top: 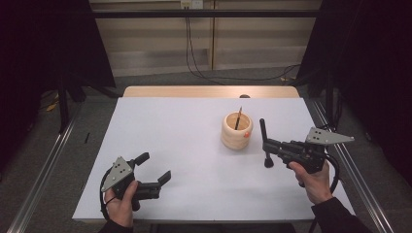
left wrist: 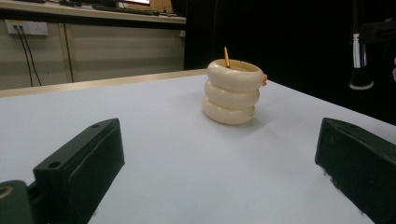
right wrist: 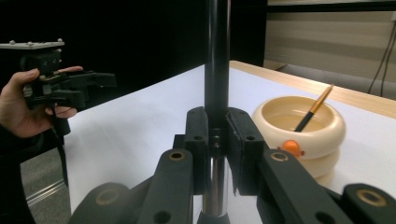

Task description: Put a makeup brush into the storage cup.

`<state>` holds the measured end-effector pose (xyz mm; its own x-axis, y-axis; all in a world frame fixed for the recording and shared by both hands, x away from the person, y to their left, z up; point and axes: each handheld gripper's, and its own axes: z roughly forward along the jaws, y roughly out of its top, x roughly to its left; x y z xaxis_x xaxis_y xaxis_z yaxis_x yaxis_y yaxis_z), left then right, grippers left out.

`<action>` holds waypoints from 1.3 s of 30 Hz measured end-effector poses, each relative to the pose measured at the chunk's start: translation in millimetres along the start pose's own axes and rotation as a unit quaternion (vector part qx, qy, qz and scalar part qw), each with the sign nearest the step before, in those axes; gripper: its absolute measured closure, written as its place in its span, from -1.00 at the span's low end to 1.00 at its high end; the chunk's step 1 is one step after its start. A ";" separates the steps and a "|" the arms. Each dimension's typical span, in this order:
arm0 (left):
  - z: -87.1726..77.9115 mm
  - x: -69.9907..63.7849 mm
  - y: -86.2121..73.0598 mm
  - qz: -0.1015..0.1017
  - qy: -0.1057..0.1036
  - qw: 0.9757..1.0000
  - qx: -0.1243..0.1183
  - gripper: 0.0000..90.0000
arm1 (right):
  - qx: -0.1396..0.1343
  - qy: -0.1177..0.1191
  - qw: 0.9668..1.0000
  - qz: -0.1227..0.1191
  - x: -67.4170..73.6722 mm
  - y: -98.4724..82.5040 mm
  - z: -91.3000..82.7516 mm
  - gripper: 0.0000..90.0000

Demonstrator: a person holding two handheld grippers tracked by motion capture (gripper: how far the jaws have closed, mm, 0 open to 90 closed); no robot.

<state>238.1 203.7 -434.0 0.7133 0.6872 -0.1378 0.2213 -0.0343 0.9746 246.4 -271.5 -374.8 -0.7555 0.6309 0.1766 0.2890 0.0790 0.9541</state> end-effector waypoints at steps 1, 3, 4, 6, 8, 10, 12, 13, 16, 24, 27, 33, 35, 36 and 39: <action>0.2 -0.4 0.0 -0.001 0.001 1.000 0.001 -0.97 | 0.002 0.005 1.000 -0.004 1.1 0.5 1.7 0.78; 0.6 -0.4 0.0 0.003 -0.002 1.000 0.002 -0.97 | 0.003 0.009 1.000 -0.008 3.1 1.6 4.4 0.78; 0.9 -0.9 -0.1 0.000 -0.002 1.000 0.002 -0.97 | 0.004 0.010 1.000 -0.011 3.7 2.5 5.5 0.78; 1.1 -0.7 -0.2 0.001 -0.002 1.000 0.002 -0.97 | 0.006 0.016 1.000 -0.014 4.9 4.3 8.6 0.78; 1.0 -0.8 -0.2 0.001 -0.002 1.000 0.002 -0.97 | 0.007 0.022 1.000 -0.014 5.8 5.2 11.5 0.78; 0.9 -1.1 -0.1 0.002 -0.002 1.000 0.004 -0.97 | 0.011 0.028 0.999 -0.018 7.4 6.2 15.3 0.78; 1.1 -1.3 -0.2 0.002 -0.003 1.000 0.003 -0.97 | 0.015 0.035 0.999 -0.021 9.5 7.2 19.4 0.78; 1.1 -1.3 -0.1 0.001 -0.003 1.000 0.003 -0.97 | 0.017 0.039 0.999 -0.023 10.5 8.0 21.3 0.78; 1.6 -2.0 -0.1 -0.002 -0.004 1.000 0.001 -0.97 | 0.018 0.048 0.998 -0.028 13.4 11.5 27.4 0.78; 3.0 -2.8 -0.5 0.001 -0.003 1.000 0.005 -0.97 | 0.011 0.075 0.996 -0.047 22.4 31.0 44.9 0.78; 3.2 -2.5 -0.9 -0.001 -0.002 1.000 0.006 -0.97 | 0.017 0.088 0.995 -0.048 24.7 29.3 56.2 0.78; 3.2 -1.0 -1.3 -0.002 -0.005 1.000 0.007 -0.97 | 0.020 0.098 0.994 -0.045 25.2 30.2 63.9 0.78; 3.1 -1.3 -1.3 -0.003 -0.002 1.000 0.005 -0.97 | 0.024 0.104 0.993 -0.051 25.7 33.8 64.1 0.78; 2.7 -1.5 -1.1 -0.001 -0.001 1.000 0.006 -0.97 | 0.028 0.109 0.992 -0.052 25.9 35.0 64.5 0.78; 3.1 -1.5 -1.1 0.000 -0.001 1.000 0.007 -0.97 | 0.039 0.121 0.991 -0.047 25.2 35.3 67.2 0.78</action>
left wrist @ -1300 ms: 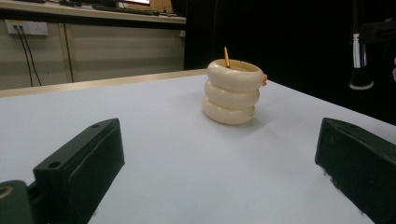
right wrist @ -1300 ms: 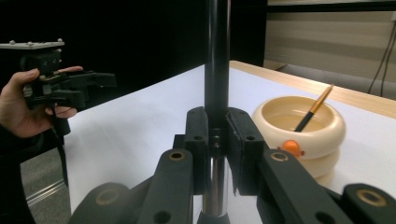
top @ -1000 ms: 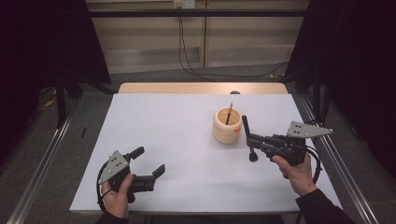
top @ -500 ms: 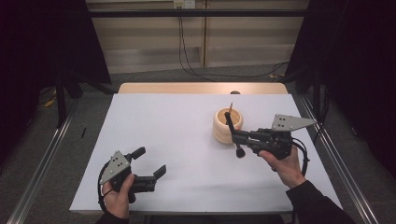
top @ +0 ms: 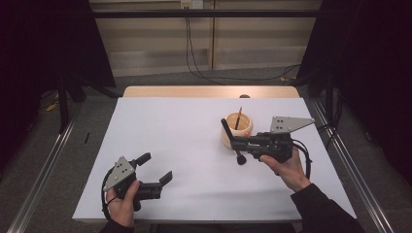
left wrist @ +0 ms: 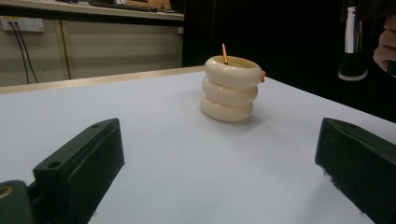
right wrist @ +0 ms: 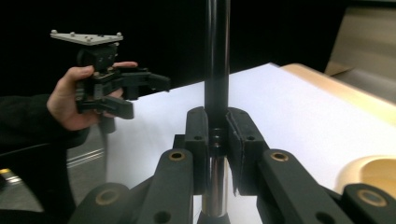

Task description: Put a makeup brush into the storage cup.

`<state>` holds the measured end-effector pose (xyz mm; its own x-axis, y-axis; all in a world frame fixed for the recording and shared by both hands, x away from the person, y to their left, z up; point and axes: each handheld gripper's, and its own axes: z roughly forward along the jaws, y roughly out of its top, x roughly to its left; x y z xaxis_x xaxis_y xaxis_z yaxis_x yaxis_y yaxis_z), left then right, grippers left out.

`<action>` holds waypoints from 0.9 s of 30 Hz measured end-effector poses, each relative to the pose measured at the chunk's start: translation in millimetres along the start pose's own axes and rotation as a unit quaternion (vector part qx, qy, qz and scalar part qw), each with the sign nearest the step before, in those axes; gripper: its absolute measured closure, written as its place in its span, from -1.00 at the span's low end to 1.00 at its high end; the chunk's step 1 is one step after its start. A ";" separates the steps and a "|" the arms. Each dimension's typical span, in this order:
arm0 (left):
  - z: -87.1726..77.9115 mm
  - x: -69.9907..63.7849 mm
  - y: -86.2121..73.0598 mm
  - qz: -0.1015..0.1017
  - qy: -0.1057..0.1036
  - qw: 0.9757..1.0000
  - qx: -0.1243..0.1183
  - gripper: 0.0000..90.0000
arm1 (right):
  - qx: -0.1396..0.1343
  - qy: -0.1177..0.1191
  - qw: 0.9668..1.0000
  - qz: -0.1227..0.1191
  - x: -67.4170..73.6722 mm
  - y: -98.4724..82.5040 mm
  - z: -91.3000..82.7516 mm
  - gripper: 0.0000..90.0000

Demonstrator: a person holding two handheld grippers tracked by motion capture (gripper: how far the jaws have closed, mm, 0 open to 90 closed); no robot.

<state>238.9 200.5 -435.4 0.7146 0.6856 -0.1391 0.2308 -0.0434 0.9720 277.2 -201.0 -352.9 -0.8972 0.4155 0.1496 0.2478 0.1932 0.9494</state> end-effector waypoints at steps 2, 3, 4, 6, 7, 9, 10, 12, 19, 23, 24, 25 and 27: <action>0.0 0.6 -0.1 0.002 -0.002 1.000 0.002 -0.97 | 0.012 -0.001 1.000 0.001 -0.8 -2.8 2.9 0.78; -0.1 0.7 0.0 0.004 0.000 1.000 0.003 -0.97 | 0.018 0.002 1.000 0.004 -1.7 -3.9 4.4 0.78; -0.3 1.2 -0.1 0.006 0.001 1.000 0.005 -0.97 | 0.023 0.002 1.000 0.003 -2.0 -4.2 6.1 0.78; 0.0 1.5 -0.3 0.003 -0.002 1.000 0.003 -0.97 | 0.025 0.004 1.000 0.003 -2.2 -3.4 7.1 0.78; 0.1 1.1 -0.4 0.000 -0.001 1.000 0.004 -0.97 | 0.029 0.008 1.000 0.002 -1.9 -2.5 7.6 0.78; 0.1 1.1 -0.2 0.003 -0.002 1.000 0.005 -0.97 | 0.037 0.014 0.999 -0.001 -1.5 0.2 8.7 0.78; 0.1 1.0 -0.2 0.003 -0.002 1.000 0.005 -0.97 | 0.045 0.018 0.999 -0.003 -1.5 1.7 9.6 0.78; 0.1 1.1 -0.1 0.003 -0.002 1.000 0.005 -0.97 | 0.063 0.020 0.998 -0.004 -1.9 4.5 11.9 0.78; 0.0 1.7 -0.1 0.005 -0.005 1.000 0.007 -0.98 | 0.104 0.034 0.994 -0.010 -2.7 6.8 20.7 0.78; 0.5 0.6 -0.2 0.003 -0.002 1.000 0.007 -0.99 | 0.134 0.042 0.990 -0.015 -1.9 8.0 25.5 0.78; 0.6 0.7 -0.1 0.003 -0.004 1.000 0.006 -0.99 | 0.141 0.041 0.989 -0.017 -1.4 8.4 26.5 0.78; 0.7 0.7 -0.1 0.003 -0.006 1.000 0.006 -0.99 | 0.146 0.045 0.988 -0.016 -1.2 8.4 27.6 0.78; 0.7 0.9 0.1 0.007 -0.002 1.000 0.009 -0.99 | 0.164 0.047 0.985 -0.018 -0.9 7.3 31.1 0.78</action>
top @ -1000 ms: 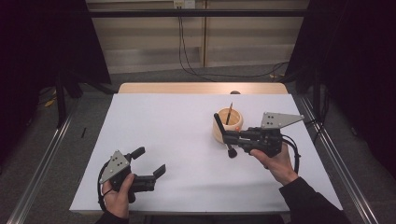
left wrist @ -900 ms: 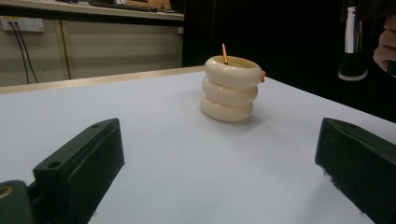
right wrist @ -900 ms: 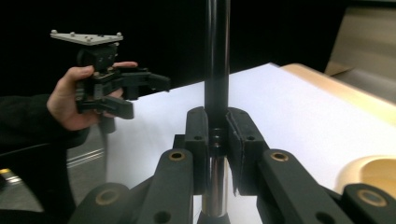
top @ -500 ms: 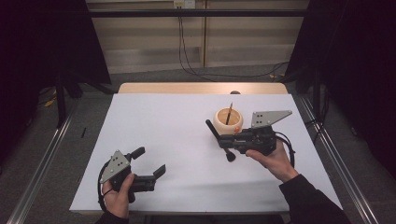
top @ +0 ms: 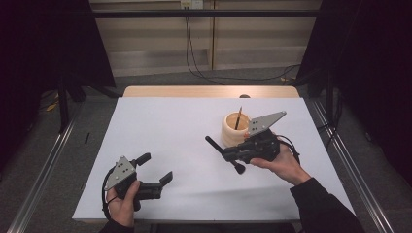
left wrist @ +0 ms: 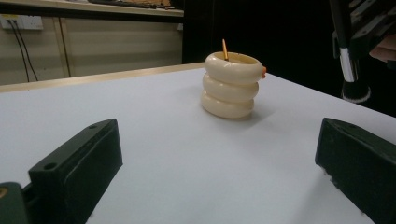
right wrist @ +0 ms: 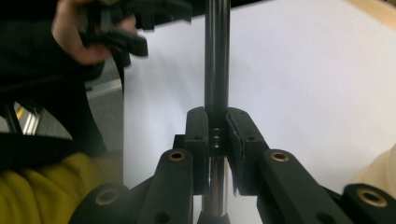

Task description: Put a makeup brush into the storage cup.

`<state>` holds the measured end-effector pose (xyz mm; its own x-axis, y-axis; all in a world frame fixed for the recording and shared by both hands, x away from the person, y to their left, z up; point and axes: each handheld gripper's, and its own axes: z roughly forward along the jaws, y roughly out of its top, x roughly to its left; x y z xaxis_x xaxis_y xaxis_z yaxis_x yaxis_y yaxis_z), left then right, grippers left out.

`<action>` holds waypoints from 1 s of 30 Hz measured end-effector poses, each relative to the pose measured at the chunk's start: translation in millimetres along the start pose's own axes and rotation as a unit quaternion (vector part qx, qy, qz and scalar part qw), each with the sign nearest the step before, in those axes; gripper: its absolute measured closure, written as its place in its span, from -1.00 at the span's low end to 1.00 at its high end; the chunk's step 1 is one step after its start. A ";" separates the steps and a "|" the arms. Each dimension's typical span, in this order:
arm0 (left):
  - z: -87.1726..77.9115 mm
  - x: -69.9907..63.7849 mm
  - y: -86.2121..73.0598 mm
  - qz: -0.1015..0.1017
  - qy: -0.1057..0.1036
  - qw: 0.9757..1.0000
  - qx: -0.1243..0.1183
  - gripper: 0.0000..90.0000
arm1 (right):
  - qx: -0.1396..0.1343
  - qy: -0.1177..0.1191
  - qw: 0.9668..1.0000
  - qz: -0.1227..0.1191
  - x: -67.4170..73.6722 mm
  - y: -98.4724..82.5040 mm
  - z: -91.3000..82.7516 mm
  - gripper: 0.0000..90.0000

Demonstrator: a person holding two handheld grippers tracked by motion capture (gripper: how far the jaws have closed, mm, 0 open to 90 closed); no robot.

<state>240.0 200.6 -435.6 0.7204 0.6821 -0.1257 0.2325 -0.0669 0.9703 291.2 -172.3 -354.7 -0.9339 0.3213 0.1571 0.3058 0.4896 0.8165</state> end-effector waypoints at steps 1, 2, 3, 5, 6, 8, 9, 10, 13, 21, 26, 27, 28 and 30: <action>0.0 0.1 0.0 0.000 -0.001 1.000 0.000 -0.99 | 0.012 -0.003 1.000 0.000 0.1 -0.2 2.3 0.78; 0.1 0.0 -0.1 -0.002 0.000 1.000 -0.001 -0.99 | 0.022 0.000 1.000 -0.002 0.0 -0.6 4.5 0.78; 0.0 0.2 -0.1 -0.002 0.000 1.000 -0.001 -0.99 | 0.027 -0.002 1.000 -0.003 0.0 -0.8 6.1 0.78; -0.3 0.8 -0.1 0.000 0.000 1.000 0.001 -0.99 | 0.037 0.003 0.999 -0.006 -0.6 -0.7 7.7 0.78; 0.0 0.5 -0.1 -0.001 0.001 1.000 0.000 -0.99 | 0.040 0.002 0.999 -0.006 -0.9 -0.5 8.2 0.78; 0.1 0.1 0.0 -0.001 -0.002 1.000 0.000 -0.99 | 0.053 0.000 0.999 -0.008 -1.1 0.5 8.4 0.78; 0.2 0.1 0.0 -0.001 -0.003 1.000 0.001 -0.99 | 0.057 0.000 0.998 -0.008 -1.3 1.0 8.2 0.78; 0.3 -0.1 -0.1 -0.002 -0.003 1.000 0.001 -0.99 | 0.062 0.002 0.998 -0.008 -1.2 1.6 7.8 0.78; 0.2 0.2 0.0 0.001 -0.001 1.000 0.004 -0.99 | 0.077 0.007 0.997 -0.009 -0.3 3.1 7.9 0.78; 0.2 -0.8 0.7 0.012 -0.003 1.000 0.007 -0.99 | 0.140 0.012 0.990 -0.022 3.1 0.6 18.4 0.78; 0.5 -0.2 0.5 0.006 -0.007 1.000 0.005 -0.99 | 0.158 0.008 0.987 -0.028 4.8 0.6 20.3 0.78; 0.6 -1.0 0.6 0.005 -0.004 1.000 0.006 -0.99 | 0.162 0.008 0.986 -0.028 4.9 1.1 20.5 0.78; 0.6 -0.8 0.8 0.007 -0.004 1.000 0.006 -0.99 | 0.168 0.005 0.985 -0.028 5.0 1.7 21.2 0.78; 1.0 -1.7 1.1 0.008 -0.006 1.000 0.007 -0.99 | 0.178 0.007 0.983 -0.032 5.0 2.5 22.8 0.78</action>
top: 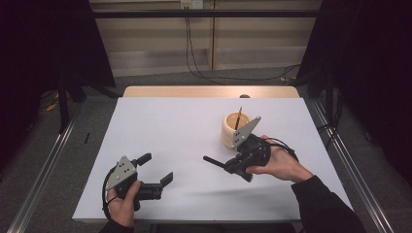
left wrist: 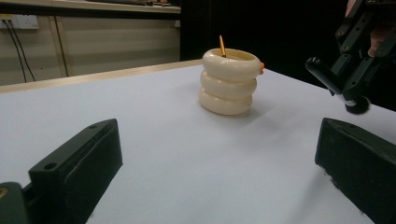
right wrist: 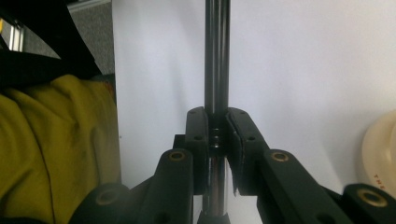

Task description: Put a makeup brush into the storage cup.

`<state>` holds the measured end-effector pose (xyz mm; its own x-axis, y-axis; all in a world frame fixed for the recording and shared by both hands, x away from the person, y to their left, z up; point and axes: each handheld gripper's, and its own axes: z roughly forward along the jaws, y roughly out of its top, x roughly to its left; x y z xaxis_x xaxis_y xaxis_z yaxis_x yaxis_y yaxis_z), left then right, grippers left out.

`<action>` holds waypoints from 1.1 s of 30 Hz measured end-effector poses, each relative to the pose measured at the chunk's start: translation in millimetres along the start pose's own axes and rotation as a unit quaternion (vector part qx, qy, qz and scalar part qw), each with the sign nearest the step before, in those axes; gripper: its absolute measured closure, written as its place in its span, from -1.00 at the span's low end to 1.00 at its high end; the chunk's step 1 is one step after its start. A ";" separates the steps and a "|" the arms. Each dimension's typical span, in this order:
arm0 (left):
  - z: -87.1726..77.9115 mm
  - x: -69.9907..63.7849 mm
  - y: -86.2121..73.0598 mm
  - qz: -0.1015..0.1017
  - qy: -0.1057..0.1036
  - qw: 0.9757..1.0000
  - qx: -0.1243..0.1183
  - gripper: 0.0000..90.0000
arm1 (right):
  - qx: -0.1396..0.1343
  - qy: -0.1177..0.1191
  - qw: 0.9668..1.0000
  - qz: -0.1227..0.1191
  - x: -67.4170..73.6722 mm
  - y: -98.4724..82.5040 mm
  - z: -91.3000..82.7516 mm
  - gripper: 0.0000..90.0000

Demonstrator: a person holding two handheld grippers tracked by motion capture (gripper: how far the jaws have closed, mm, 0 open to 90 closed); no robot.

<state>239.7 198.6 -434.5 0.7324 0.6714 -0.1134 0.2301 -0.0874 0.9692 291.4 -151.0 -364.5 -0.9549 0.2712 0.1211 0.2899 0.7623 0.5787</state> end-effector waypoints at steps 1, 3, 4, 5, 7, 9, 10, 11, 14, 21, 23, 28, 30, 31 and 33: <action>-0.1 -0.3 0.2 0.005 -0.003 1.000 0.002 -0.99 | 0.008 -0.001 1.000 -0.004 0.2 0.6 0.5 0.78; 0.0 0.2 0.8 0.018 -0.007 1.000 0.008 -0.99 | 0.010 0.003 1.000 -0.007 0.7 1.2 0.0 0.78; 1.1 -0.9 0.5 0.011 -0.008 1.000 0.004 -0.99 | 0.010 0.002 1.000 -0.010 1.1 1.5 0.1 0.78; 1.3 -0.7 0.3 0.010 -0.009 1.000 0.005 -0.99 | 0.011 0.005 1.000 -0.011 1.7 1.5 0.7 0.78; 0.8 -0.4 0.0 0.009 -0.008 1.000 0.007 -0.99 | 0.014 0.007 1.000 -0.015 2.6 1.0 2.5 0.78; 0.5 -0.9 0.2 0.004 -0.007 1.000 0.003 -0.99 | 0.018 0.003 1.000 -0.023 3.3 0.4 3.7 0.78; 0.4 -0.9 0.3 0.005 -0.007 1.000 0.003 -0.99 | 0.017 -0.001 1.000 -0.024 4.9 0.5 3.0 0.78; 0.4 -1.0 0.4 0.005 -0.007 1.000 0.003 -0.99 | 0.015 -0.002 1.000 -0.025 5.8 0.8 2.0 0.78; 1.0 -1.3 0.1 0.004 -0.009 1.000 0.005 -0.99 | 0.019 -0.004 0.999 -0.028 7.5 0.1 0.0 0.78; 0.8 0.3 0.3 0.006 -0.009 1.000 0.011 -0.99 | 0.047 0.000 0.998 -0.029 10.1 -0.6 10.3 0.78; 0.7 0.6 0.4 0.006 -0.010 1.000 0.010 -0.99 | 0.056 0.001 0.998 -0.032 11.0 -0.4 11.8 0.78; 0.9 -0.1 1.5 0.007 -0.011 1.000 0.011 -0.99 | 0.066 0.000 0.997 -0.027 11.6 -1.5 14.5 0.78; 0.6 -1.1 2.5 0.005 -0.007 1.000 0.013 -0.99 | 0.065 0.004 0.997 -0.031 11.6 -1.7 14.9 0.78; 0.7 -1.0 2.9 0.007 -0.012 1.000 0.014 -0.99 | 0.065 0.002 0.997 -0.032 12.0 -1.6 15.0 0.78; 0.7 -1.6 3.6 0.005 -0.015 1.000 0.016 -0.99 | 0.067 0.001 0.997 -0.031 12.4 -1.4 14.6 0.78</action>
<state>239.8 196.7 -431.0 0.7534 0.6481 -0.1109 0.2433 -0.1182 0.9627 280.1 -140.1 -375.6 -0.9711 0.2206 0.0908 0.2370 0.8488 0.4727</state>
